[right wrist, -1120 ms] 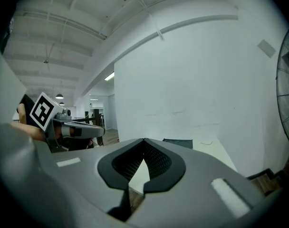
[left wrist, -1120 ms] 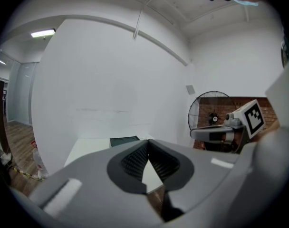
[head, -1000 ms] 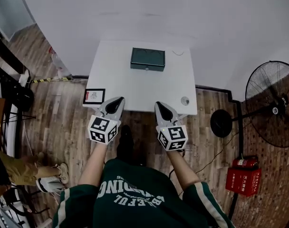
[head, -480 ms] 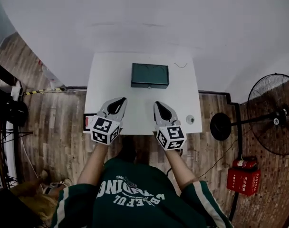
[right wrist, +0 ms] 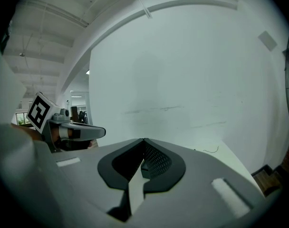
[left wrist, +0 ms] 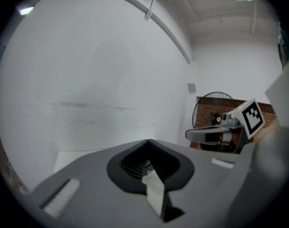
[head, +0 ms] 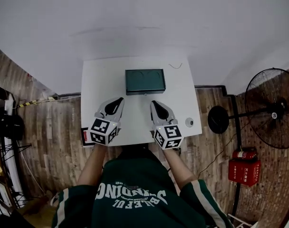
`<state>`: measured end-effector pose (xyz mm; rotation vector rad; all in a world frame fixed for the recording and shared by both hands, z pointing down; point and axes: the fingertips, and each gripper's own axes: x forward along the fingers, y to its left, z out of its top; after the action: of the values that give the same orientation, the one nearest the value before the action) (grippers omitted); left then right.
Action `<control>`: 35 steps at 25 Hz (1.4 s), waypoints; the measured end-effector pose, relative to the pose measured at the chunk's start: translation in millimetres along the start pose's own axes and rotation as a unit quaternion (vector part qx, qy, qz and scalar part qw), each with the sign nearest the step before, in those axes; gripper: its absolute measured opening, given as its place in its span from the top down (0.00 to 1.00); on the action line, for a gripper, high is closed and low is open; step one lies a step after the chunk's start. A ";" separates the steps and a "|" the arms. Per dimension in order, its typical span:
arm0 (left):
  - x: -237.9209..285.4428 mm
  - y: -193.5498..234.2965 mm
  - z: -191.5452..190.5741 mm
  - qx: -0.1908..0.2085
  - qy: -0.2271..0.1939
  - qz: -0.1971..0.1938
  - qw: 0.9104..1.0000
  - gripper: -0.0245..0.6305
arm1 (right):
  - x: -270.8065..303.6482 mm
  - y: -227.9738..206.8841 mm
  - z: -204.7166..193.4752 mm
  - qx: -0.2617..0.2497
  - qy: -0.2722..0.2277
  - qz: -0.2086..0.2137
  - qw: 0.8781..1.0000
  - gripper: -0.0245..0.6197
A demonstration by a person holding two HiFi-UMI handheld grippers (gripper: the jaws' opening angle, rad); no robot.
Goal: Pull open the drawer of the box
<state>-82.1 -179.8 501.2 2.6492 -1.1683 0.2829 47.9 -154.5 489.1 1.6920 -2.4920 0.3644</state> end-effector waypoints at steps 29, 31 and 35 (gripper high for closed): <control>21.4 39.7 -79.0 -0.074 0.092 0.068 0.991 0.88 | 126.2 -82.5 -205.8 0.111 0.253 -0.027 0.961 0.81; 18.0 42.5 -83.7 -0.077 0.096 0.075 0.990 0.88 | 134.8 -84.6 -212.6 0.122 0.262 -0.029 0.957 0.81; 13.3 45.7 -91.2 -0.082 0.103 0.083 0.988 0.88 | 145.5 -91.4 -223.2 0.145 0.278 -0.043 0.949 0.81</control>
<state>-114.8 -192.8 597.8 2.3224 -1.2852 0.4572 68.0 -260.3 749.4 1.5012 -2.0133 1.0749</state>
